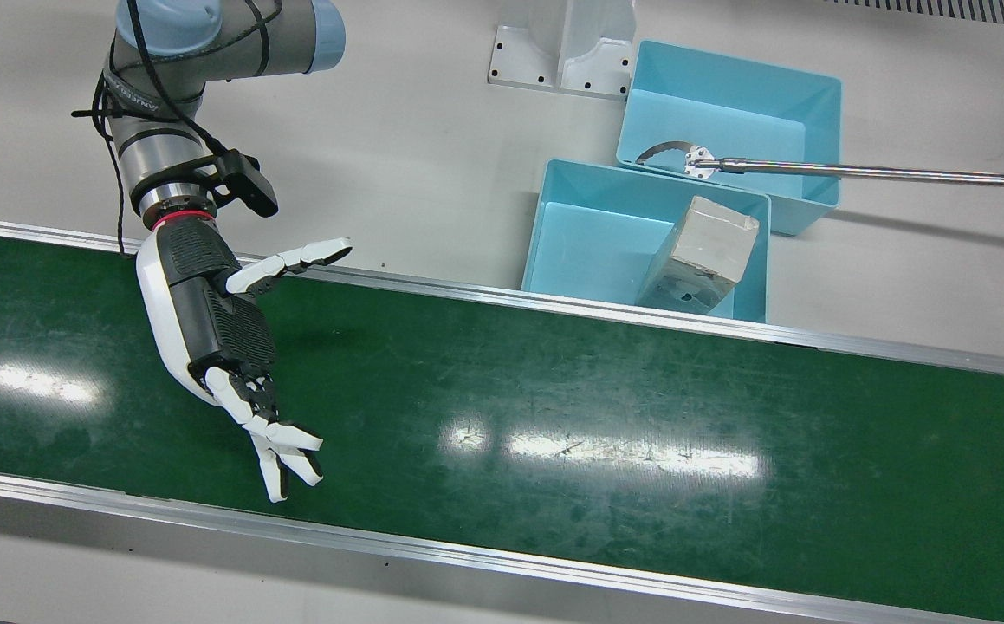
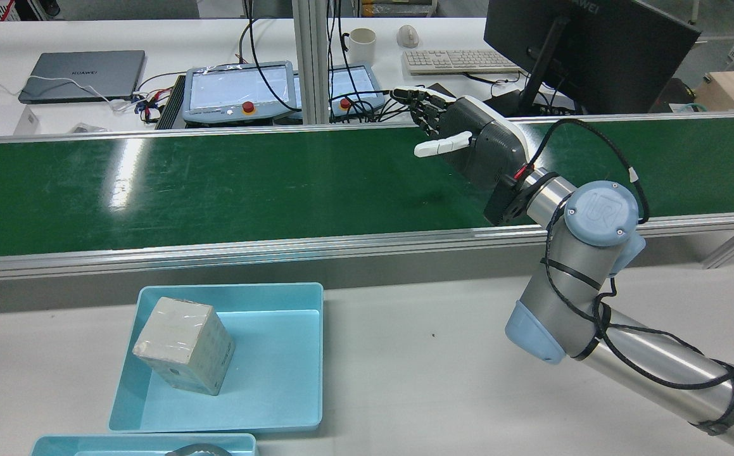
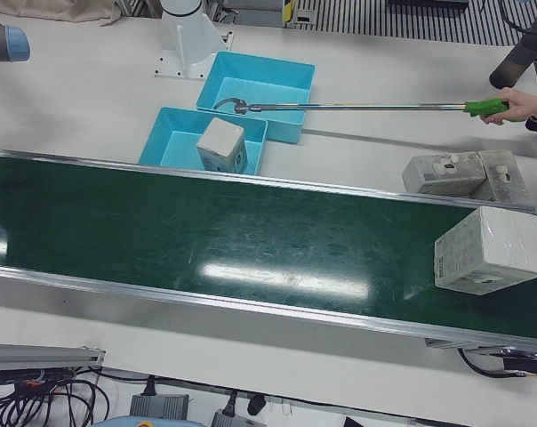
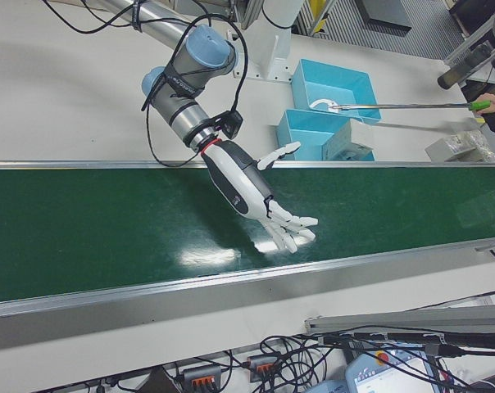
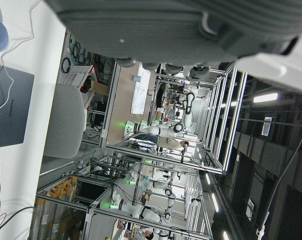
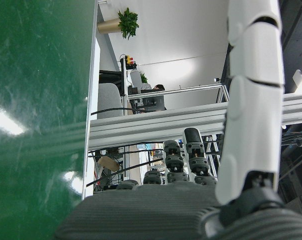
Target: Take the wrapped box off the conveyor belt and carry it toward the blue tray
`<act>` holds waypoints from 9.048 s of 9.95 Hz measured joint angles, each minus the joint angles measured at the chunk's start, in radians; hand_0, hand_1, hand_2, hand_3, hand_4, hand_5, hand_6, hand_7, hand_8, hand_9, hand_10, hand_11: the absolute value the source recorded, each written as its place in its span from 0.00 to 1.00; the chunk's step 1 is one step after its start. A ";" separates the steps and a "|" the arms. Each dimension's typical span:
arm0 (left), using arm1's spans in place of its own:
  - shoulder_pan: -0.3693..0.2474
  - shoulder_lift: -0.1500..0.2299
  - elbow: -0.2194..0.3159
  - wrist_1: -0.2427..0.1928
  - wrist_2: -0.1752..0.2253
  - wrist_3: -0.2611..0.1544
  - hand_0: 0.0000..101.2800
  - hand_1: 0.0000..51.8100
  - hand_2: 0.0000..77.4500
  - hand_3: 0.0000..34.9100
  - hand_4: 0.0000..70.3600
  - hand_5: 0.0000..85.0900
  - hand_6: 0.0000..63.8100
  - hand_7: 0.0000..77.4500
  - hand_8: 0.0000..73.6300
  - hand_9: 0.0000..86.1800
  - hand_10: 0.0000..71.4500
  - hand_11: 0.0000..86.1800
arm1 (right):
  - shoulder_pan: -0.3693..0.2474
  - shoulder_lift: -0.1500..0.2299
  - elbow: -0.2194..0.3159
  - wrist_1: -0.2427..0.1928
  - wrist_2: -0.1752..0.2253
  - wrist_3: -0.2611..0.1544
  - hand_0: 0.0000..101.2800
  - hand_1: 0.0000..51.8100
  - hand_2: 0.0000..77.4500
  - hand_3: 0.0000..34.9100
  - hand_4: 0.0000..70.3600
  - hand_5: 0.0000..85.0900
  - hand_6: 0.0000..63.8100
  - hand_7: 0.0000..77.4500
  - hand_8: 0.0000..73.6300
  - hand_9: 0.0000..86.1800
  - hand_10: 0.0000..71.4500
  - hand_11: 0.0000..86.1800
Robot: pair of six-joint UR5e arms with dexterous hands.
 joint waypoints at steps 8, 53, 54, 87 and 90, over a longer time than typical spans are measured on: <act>0.000 0.000 0.000 0.000 0.000 0.000 0.00 0.00 0.01 0.00 0.00 0.01 0.01 0.01 0.01 0.00 0.00 0.01 | -0.003 0.000 -0.003 0.000 0.001 -0.004 0.47 0.27 0.13 0.00 0.18 0.25 0.09 0.08 0.01 0.04 0.00 0.01; 0.000 0.000 0.000 0.000 0.000 0.000 0.00 0.00 0.01 0.00 0.00 0.01 0.01 0.01 0.01 0.01 0.01 0.01 | 0.008 -0.033 0.010 -0.011 0.044 -0.003 0.47 0.26 0.12 0.00 0.16 0.25 0.07 0.06 0.00 0.03 0.00 0.01; 0.000 0.000 0.000 0.000 0.000 0.000 0.00 0.00 0.01 0.00 0.00 0.01 0.01 0.01 0.01 0.00 0.00 0.01 | 0.008 -0.033 0.010 -0.011 0.044 -0.002 0.47 0.26 0.12 0.00 0.16 0.25 0.07 0.06 0.00 0.03 0.00 0.01; 0.000 0.000 0.000 0.000 0.000 0.000 0.00 0.00 0.01 0.00 0.00 0.01 0.01 0.01 0.01 0.01 0.01 0.01 | 0.003 -0.037 -0.027 -0.012 0.045 0.000 0.47 0.27 0.15 0.00 0.17 0.26 0.08 0.08 0.00 0.02 0.00 0.01; 0.000 0.000 0.000 0.000 0.000 0.000 0.00 0.00 0.01 0.00 0.00 0.01 0.01 0.01 0.01 0.00 0.01 0.01 | 0.004 -0.038 -0.028 -0.012 0.045 0.000 0.47 0.27 0.13 0.00 0.19 0.26 0.08 0.08 0.00 0.02 0.00 0.01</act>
